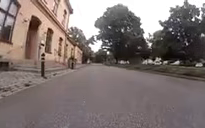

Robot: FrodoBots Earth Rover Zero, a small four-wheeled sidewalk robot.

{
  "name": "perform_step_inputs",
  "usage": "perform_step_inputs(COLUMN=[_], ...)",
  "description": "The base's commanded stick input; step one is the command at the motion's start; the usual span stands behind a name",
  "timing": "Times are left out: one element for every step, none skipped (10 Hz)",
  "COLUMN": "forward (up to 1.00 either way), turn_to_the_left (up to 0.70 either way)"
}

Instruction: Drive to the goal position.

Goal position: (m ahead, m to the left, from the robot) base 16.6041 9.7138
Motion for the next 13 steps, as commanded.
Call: perform_step_inputs(forward=[0.7, 0.7, 0.7, 0.7, 0.7, 0.7, 0.7, 0.7, 0.7, 0.7, 0.7, 0.7, 0.7], turn_to_the_left=[0.0, 0.0, 0.0, 0.0, 0.0, 0.0, 0.0, -0.08, -0.33, -0.32, -0.14, 0.0, 0.0])
